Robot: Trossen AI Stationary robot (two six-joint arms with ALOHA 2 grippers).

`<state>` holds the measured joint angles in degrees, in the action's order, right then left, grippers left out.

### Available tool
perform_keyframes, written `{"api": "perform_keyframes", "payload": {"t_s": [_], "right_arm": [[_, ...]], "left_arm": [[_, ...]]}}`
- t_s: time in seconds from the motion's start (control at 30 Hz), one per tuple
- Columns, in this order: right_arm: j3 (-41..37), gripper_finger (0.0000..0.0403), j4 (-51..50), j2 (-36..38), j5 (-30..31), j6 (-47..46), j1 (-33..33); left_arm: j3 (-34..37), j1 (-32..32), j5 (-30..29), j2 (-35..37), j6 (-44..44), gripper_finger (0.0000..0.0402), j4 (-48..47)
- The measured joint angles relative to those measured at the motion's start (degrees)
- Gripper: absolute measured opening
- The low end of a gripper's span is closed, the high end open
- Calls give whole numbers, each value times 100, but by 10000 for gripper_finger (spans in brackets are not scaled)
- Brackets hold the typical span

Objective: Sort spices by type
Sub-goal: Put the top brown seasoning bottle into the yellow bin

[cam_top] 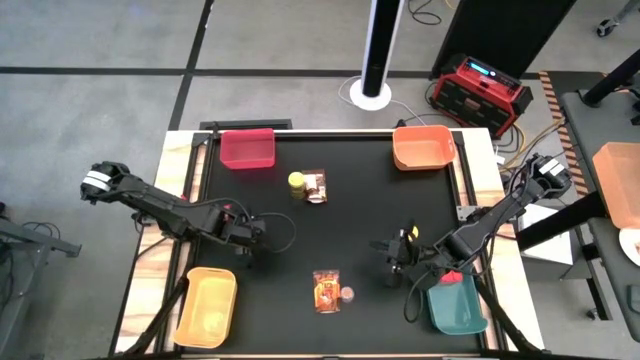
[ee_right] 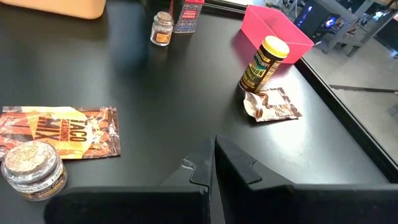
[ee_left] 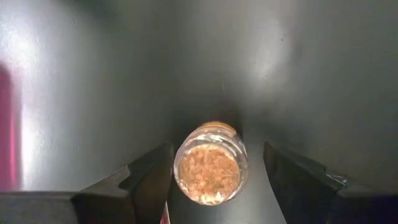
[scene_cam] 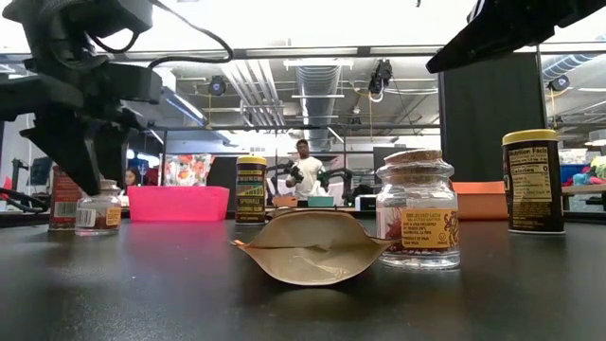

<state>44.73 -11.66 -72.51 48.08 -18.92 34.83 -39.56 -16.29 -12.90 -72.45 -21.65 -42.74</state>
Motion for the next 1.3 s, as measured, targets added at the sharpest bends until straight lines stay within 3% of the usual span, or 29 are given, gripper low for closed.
{"api": "perform_keyframes", "payload": {"t_s": [0.57,0.9,1.3], "right_arm": [[0,9,0,0,2,-13,0],[-2,9,0,-1,0,-58,0],[-13,9,0,-2,0,-59,0]], "left_arm": [[-2,1,-6,-485,113,230,107],[-17,0,-3,-469,145,166,125],[-319,-28,-6,-418,108,167,151]]}}
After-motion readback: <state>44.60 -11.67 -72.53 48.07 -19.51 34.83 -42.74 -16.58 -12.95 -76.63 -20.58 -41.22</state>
